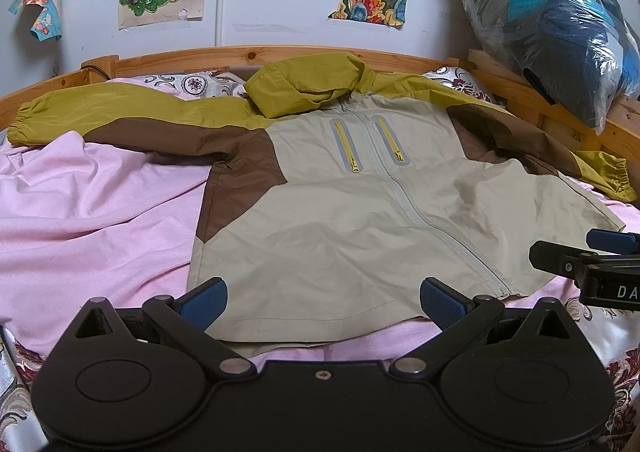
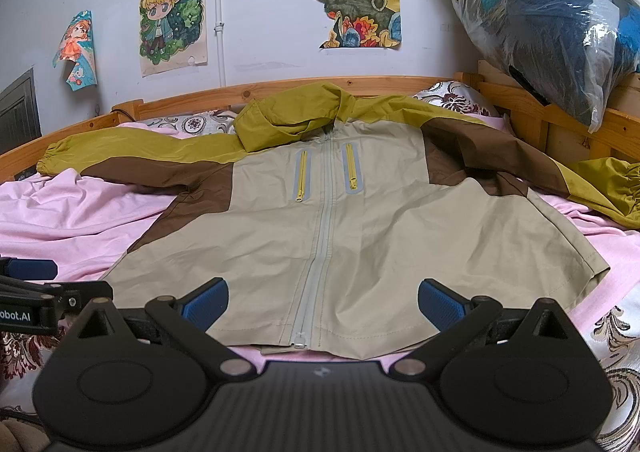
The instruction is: Fold large clothes
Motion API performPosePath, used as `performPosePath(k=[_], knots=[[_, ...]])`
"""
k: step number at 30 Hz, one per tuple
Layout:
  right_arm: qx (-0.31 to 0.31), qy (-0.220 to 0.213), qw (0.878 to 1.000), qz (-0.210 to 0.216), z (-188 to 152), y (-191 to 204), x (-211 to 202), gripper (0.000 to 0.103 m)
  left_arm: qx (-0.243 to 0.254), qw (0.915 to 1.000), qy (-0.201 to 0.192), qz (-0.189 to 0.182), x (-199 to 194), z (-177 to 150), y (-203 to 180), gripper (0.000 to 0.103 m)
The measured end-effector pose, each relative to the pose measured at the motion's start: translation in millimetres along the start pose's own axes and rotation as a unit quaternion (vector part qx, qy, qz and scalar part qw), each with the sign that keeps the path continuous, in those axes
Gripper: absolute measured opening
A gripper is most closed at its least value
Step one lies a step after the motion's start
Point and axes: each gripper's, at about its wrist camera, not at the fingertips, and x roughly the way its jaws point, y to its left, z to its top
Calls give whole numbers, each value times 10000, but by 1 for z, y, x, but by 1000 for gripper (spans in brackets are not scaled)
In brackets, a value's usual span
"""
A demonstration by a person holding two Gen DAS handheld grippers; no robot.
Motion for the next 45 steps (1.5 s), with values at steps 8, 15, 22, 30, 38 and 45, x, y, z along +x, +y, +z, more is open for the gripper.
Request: performPosePath(k=[8, 15, 22, 30, 38, 45], knots=[[-1, -7, 10000, -5, -1, -1, 1, 103, -2, 10000, 3, 0, 0, 0, 0, 102], [-13, -1, 10000, -19, 0, -1, 1, 103, 6, 10000, 25, 2, 0, 0, -2, 102], [-77, 52, 9994, -346, 1, -3, 3, 103, 61, 9997, 196, 113, 6, -2, -7, 102], [-24, 496, 9852, -1640, 20, -8, 19, 103, -17, 9997, 207, 141, 15, 24, -4, 102], [-66, 596, 9823, -1772, 41, -2, 19, 103, 9, 9997, 149, 194, 25, 49, -12, 102], [-130, 468, 9820, -1826, 60, -9, 20, 103, -26, 9996, 234, 153, 35, 67, -18, 102]])
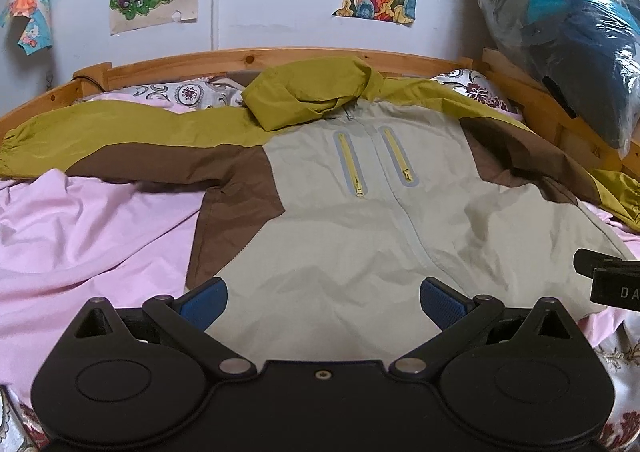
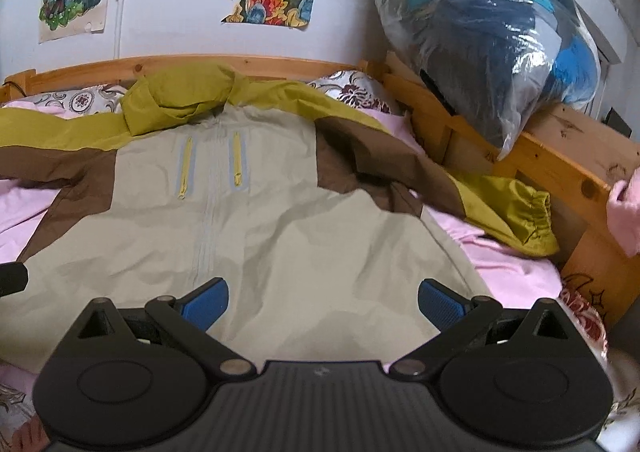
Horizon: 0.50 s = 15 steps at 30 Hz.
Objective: Fold large clothes
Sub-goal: 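Move the right tool toward the olive sleeve cuff beside the bed frame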
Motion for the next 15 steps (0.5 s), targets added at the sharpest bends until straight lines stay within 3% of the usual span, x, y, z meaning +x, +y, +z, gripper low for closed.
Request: performPosePath(k=[15], knots=[[318, -20, 9993, -195, 20, -42, 43, 103, 431, 9988, 177, -172, 45, 45, -45, 102]])
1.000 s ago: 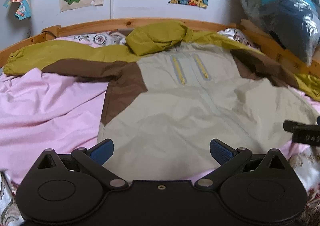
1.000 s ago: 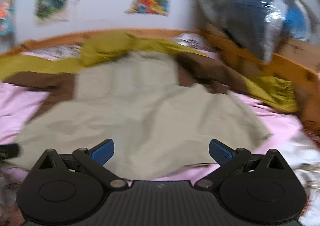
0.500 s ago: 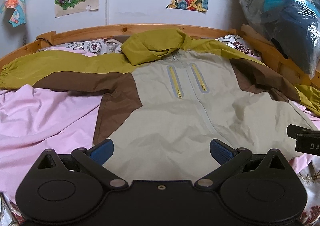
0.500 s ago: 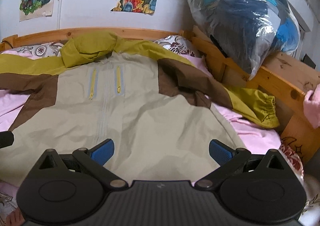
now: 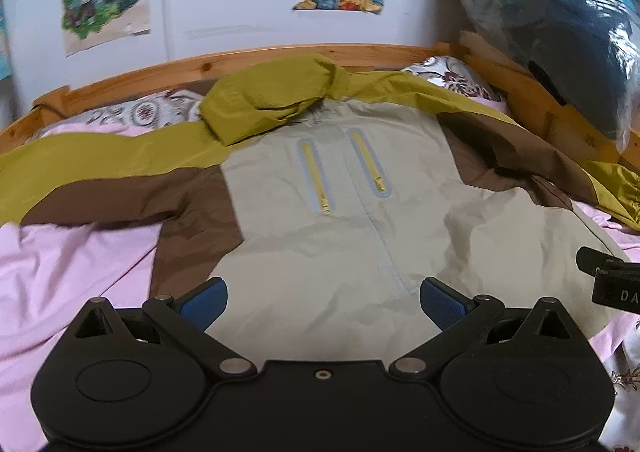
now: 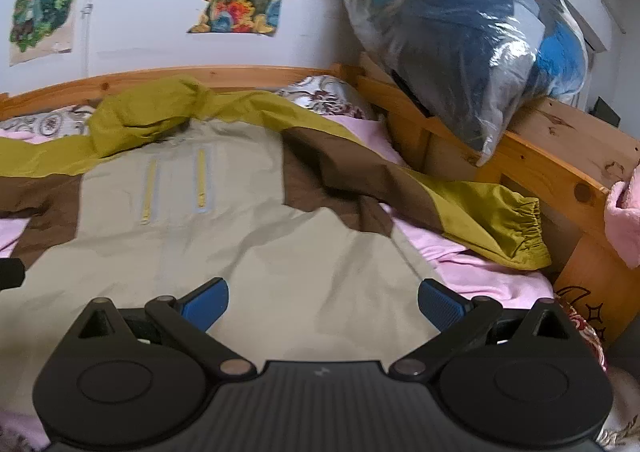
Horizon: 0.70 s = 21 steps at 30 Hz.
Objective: Fold large clothes
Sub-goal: 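Move the right tool toward the olive sleeve cuff beside the bed frame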
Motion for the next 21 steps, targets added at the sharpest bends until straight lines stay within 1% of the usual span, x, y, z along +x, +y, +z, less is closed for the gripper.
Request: performPosePath(k=[5, 12, 17, 21], knots=[[45, 70, 9997, -217, 2, -19, 26, 103, 148, 9997, 55, -194, 24, 5, -19, 102], [148, 244, 9975, -649, 5, -43, 64, 103, 283, 9976, 314, -556, 55, -6, -35, 102], [176, 334, 9945, -980, 9, -57, 87, 103, 358, 9963, 478, -612, 73, -12, -38, 102], [181, 292, 9919, -1226, 13, -68, 95, 103, 368, 9960, 555, -599, 80, -14, -35, 102]])
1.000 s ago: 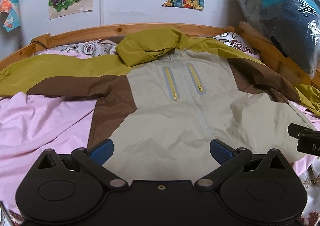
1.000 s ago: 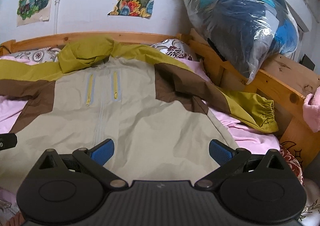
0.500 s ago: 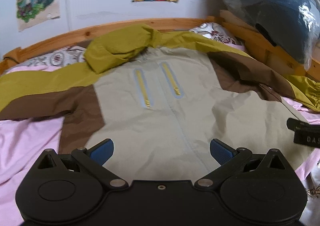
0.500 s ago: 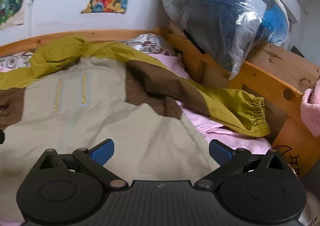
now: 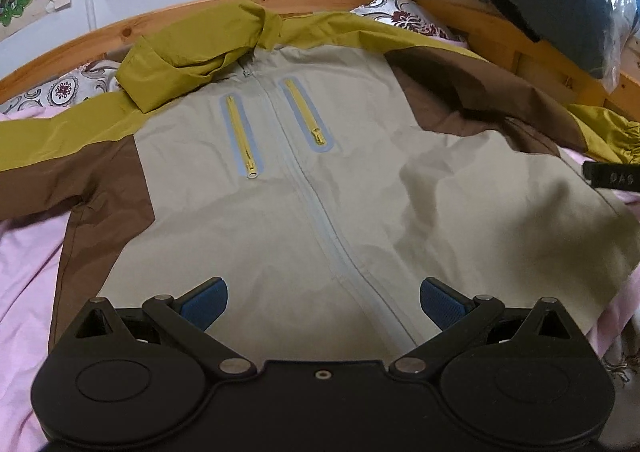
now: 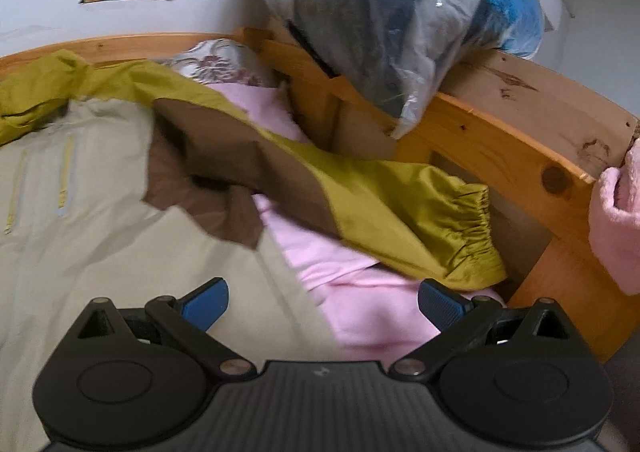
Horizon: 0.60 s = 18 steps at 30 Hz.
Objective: Fold large clothes
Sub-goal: 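Move the right tool toward the olive sleeve cuff beside the bed frame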
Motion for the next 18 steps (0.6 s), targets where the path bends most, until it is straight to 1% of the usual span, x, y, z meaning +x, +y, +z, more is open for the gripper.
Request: performPosePath(k=[3, 5, 7, 10, 13, 15, 18], knots=[[48, -62, 9999, -138, 4, -9, 5, 103, -4, 10000, 4, 33, 1, 0, 2, 102], [216, -245, 9994, -137, 4, -21, 6, 103, -8, 10000, 12, 45, 0, -1, 4, 102], [569, -575, 9967, -97, 2, -37, 5, 103, 26, 10000, 19, 68, -1, -1, 5, 102], [1163, -1127, 9867, -136, -7, -61, 1, 103, 95, 9999, 2, 132, -2, -3, 6, 102], [1335, -1426, 9799, -411, -8, -72, 3, 102, 82, 9998, 28, 153, -2, -4, 7, 102], [1326, -1493, 9781, -593, -6, -76, 6, 99, 39, 9999, 64, 145, -1, -5, 8, 102], [1398, -1402, 9779, -668, -2, -82, 19, 93, 54, 9998, 109, 128, -1, -6, 7, 102]])
